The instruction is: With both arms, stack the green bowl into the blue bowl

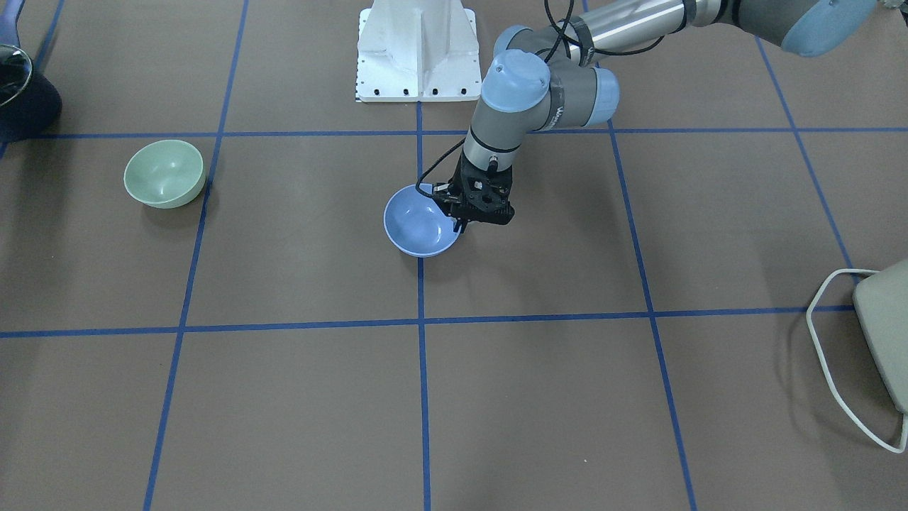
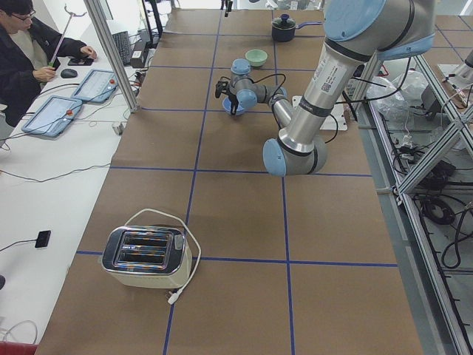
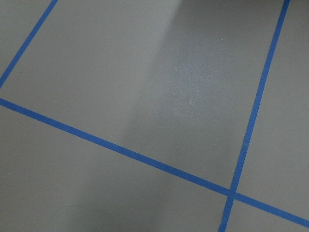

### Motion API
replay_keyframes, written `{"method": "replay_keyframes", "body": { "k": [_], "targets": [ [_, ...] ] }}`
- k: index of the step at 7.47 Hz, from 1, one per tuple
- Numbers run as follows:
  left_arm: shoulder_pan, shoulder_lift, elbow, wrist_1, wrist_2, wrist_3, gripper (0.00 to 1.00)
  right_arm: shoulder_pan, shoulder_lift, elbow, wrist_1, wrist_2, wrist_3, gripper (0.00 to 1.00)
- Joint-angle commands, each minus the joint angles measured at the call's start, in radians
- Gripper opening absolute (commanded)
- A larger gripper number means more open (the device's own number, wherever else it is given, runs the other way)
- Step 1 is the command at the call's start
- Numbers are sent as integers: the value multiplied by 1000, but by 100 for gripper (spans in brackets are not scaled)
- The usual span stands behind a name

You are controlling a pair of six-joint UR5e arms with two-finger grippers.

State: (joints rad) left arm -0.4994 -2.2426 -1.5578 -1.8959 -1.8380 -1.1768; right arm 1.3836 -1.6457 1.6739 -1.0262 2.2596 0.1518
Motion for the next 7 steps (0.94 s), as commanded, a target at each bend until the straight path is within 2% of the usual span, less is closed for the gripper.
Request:
{"method": "replay_keyframes", "body": {
  "k": [1, 2, 4, 5, 6, 7],
  "targets": [
    [1, -2, 2, 0, 0, 2, 3, 0, 1, 0, 0, 0, -1, 100],
    [1, 0, 1, 1, 2, 0, 27, 0, 1, 0, 0, 0, 0, 100],
    [1, -2, -1, 1, 20, -4, 58, 0, 1, 0, 0, 0, 0, 100],
    [-2, 1, -17, 3, 20, 2, 87, 0, 1, 0, 0, 1, 0, 100],
    [-22, 9, -75, 15, 19, 3, 98, -3, 4, 1, -2, -5, 3, 100],
    [-60, 55, -117, 41, 7, 32, 98, -29, 7, 4, -2, -12, 11, 100]
  ]
}}
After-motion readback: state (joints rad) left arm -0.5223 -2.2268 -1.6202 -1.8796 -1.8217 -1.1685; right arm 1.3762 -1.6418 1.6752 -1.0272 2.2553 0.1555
